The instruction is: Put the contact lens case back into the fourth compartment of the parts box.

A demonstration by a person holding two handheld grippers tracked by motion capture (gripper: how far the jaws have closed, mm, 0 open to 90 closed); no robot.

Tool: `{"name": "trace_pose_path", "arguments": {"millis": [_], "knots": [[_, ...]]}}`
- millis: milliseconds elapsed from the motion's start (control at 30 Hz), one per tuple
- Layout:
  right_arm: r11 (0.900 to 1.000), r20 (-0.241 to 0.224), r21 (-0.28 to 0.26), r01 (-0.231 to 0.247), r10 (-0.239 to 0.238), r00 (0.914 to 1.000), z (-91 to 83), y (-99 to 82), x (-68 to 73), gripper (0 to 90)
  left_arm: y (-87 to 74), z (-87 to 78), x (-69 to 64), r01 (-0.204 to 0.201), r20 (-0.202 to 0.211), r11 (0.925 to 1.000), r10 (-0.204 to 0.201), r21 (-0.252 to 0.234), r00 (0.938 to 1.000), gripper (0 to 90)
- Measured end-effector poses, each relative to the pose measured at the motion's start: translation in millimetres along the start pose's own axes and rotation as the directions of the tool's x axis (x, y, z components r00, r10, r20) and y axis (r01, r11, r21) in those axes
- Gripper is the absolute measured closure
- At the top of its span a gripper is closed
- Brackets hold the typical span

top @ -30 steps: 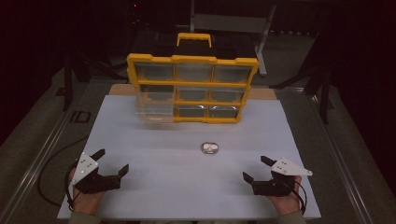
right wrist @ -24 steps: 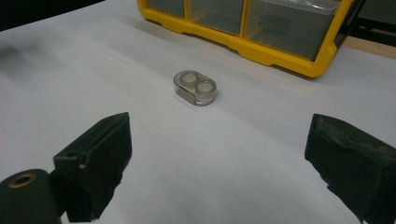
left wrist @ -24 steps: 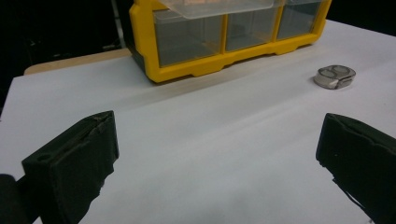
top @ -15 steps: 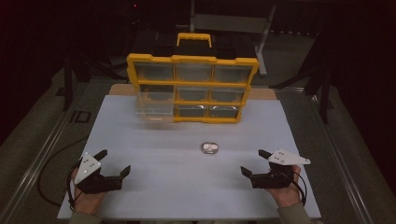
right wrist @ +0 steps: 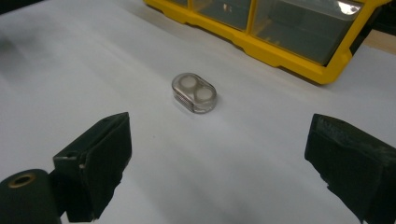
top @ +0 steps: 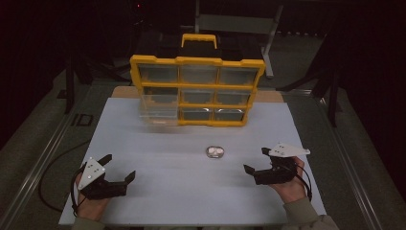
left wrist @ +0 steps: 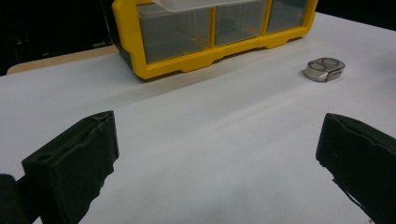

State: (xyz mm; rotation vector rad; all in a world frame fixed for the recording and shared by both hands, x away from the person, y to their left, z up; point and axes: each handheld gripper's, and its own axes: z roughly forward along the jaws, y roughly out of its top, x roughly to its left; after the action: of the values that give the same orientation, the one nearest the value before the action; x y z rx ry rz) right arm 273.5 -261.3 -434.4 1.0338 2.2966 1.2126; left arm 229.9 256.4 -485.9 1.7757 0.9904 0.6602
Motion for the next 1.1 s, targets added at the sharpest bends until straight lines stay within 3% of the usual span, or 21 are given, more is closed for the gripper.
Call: {"name": "trace_pose_path", "arguments": {"millis": [233, 667, 1100], "knots": [[0.9989, 0.003, 0.043, 0.017, -0.017, 0.9998, 4.7, 7.1, -5.1, 7.0, -0.2, -0.1, 0.3, 0.006, 0.002, 1.0000, -0.006, -0.004, 1.0000, 0.0], [0.9901, -0.021, 0.121, 0.072, -0.070, 0.9973, 13.4, 32.5, -1.3, 7.0, -0.4, 0.2, 0.0, 0.011, 0.000, 0.9999, -0.011, 0.001, 0.9999, 0.0], [0.9820, -0.023, 0.154, 0.109, -0.107, 0.9940, 20.6, 52.5, -8.8, 7.0, -0.4, 0.7, -0.3, 0.008, 0.002, 0.9999, -0.008, 0.008, 1.0000, 0.0]]}}
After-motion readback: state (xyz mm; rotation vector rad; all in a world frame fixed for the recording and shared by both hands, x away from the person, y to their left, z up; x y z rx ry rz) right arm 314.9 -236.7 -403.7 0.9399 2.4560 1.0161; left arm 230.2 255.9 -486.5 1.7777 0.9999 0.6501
